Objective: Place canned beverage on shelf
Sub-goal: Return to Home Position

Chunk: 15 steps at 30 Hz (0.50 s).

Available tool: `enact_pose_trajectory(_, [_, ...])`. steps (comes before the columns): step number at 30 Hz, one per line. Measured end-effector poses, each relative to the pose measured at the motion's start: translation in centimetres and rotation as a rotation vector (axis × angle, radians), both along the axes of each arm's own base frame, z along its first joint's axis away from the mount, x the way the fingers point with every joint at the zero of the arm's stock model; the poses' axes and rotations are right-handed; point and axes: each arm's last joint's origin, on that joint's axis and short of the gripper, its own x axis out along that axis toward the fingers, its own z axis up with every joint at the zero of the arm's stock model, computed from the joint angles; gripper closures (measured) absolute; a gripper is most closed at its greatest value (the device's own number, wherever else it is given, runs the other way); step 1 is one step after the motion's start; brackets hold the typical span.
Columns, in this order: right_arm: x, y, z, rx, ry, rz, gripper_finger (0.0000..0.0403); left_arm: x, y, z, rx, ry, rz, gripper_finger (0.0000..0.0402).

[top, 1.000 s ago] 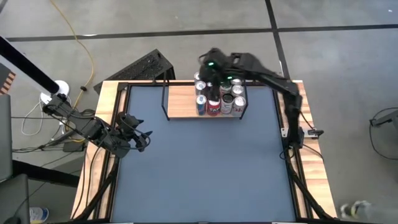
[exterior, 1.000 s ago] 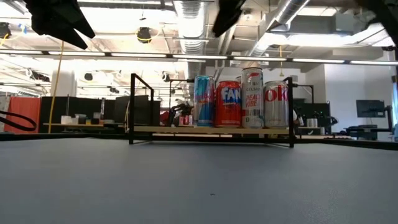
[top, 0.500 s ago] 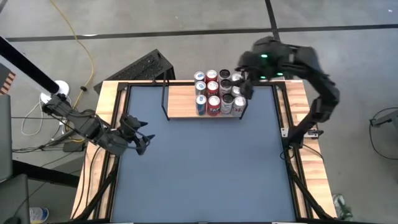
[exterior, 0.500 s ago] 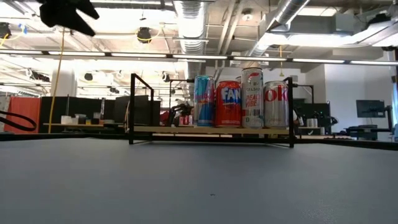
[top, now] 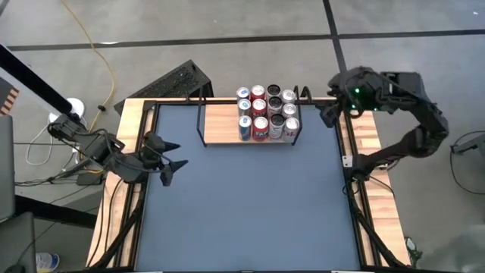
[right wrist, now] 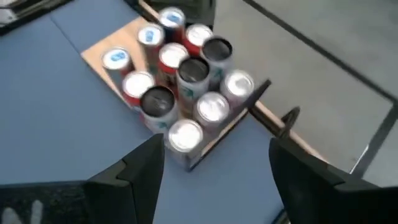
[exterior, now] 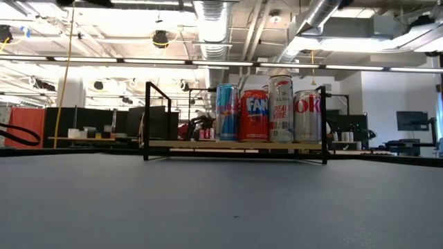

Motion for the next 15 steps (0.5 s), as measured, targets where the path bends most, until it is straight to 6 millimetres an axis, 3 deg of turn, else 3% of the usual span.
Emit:
enact_pose_trajectory(4, [-0.4, 0.7, -3.9, 0.042, -0.024, -0.026, 0.0132, 0.0, -0.1, 1.4, 0.020, -0.041, -0.051, 0.0090])
enact_pose_trajectory(7, [0.3, 1.3, -7.1, 0.072, -0.066, -0.012, 0.0132, 0.1, -0.2, 2.4, 0.046, -0.074, -0.092, 0.0090])
enact_pose_trajectory(11, [2.6, 2.2, -10.1, 0.069, -0.175, 0.051, 0.0132, 0.0, -0.1, 3.2, 0.077, -0.087, -0.109, 0.0090])
enact_pose_trajectory(15, [5.6, 2.7, -13.0, 0.057, -0.150, 0.108, 0.0133, 0.0, -0.1, 3.2, 0.087, -0.087, -0.105, 0.0090])
